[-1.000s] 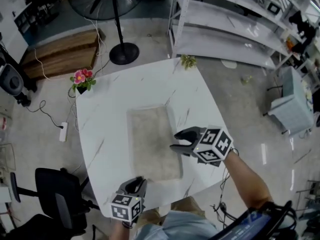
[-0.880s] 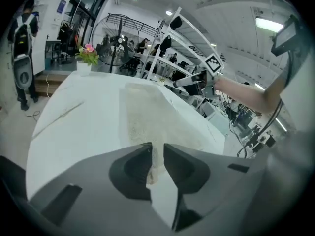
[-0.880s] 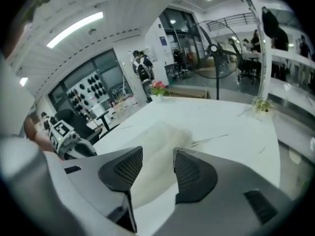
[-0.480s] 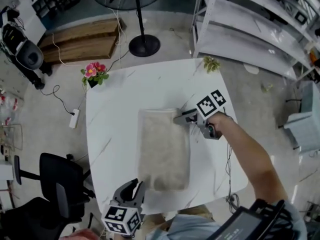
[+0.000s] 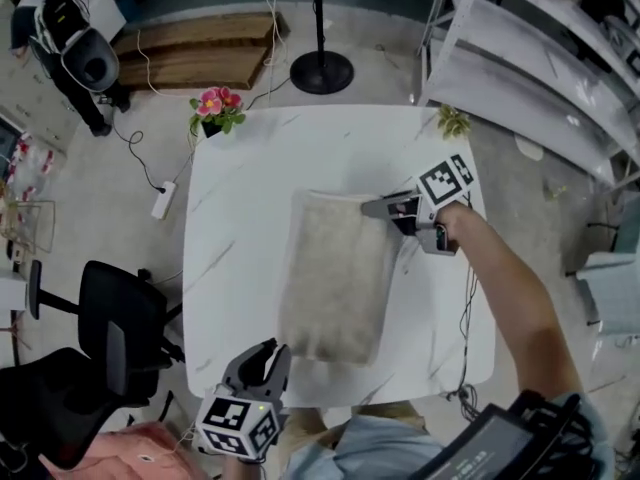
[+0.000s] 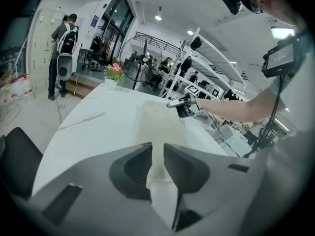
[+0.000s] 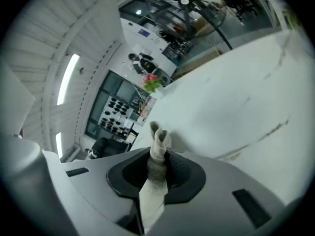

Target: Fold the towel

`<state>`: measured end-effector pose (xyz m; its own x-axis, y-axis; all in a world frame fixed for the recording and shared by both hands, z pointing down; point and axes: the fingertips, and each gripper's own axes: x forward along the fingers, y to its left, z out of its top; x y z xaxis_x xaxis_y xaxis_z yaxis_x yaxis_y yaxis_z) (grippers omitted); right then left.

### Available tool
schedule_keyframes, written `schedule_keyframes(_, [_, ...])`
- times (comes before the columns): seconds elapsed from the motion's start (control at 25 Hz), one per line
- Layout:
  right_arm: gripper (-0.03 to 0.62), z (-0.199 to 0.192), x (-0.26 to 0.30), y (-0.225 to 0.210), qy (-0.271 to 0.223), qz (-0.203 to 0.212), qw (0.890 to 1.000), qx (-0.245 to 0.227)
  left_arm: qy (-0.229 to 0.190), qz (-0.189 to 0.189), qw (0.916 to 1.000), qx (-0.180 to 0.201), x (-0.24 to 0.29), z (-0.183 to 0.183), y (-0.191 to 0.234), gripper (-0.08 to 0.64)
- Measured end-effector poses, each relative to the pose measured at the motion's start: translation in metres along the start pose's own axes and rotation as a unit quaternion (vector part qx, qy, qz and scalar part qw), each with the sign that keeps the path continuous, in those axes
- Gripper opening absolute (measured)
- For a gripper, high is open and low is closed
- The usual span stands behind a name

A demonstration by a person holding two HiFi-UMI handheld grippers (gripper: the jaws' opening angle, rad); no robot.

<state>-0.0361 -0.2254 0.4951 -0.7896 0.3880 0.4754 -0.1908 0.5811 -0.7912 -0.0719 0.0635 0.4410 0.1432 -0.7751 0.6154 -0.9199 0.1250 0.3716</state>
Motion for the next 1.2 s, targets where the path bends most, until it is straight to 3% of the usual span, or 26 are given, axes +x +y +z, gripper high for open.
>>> schedule_keyframes(0.16, [0.071, 0.001, -0.003, 0.075, 0.002, 0.066, 0.991, -0.115, -0.019, 0.008, 0.9998, 0.004, -0.01, 0.01, 0.0, 0.075])
schedule_keyframes(0.28, [0.071, -0.017, -0.007, 0.129, 0.021, 0.091, 0.969, -0.228, -0.033, 0.018, 0.9993, 0.001, -0.021, 0.015, -0.003, 0.075])
schedule_keyframes(0.44, [0.072, -0.055, -0.007, 0.185, 0.036, 0.101, 0.928, -0.356, -0.051, 0.029, 0.9983, 0.0, -0.034, 0.018, -0.003, 0.075])
schedule_keyframes(0.6, [0.072, -0.1, 0.004, 0.205, 0.038, 0.087, 0.894, -0.438, -0.061, 0.037, 0.9974, -0.01, -0.042, 0.015, -0.001, 0.075])
schedule_keyframes(0.8, [0.074, -0.173, 0.02, 0.203, 0.066, 0.051, 0.837, -0.541, -0.056, 0.044, 0.9972, -0.023, -0.045, -0.001, 0.005, 0.075])
schedule_keyframes(0.96, [0.075, -0.214, 0.038, 0.185, 0.082, 0.021, 0.779, -0.622, -0.051, 0.044, 0.9972, -0.033, -0.043, -0.011, 0.008, 0.075])
schedule_keyframes(1.2, [0.094, -0.253, 0.063, 0.15, 0.123, -0.019, 0.722, -0.681, -0.033, 0.018, 0.999, -0.025, -0.023, -0.014, -0.006, 0.074])
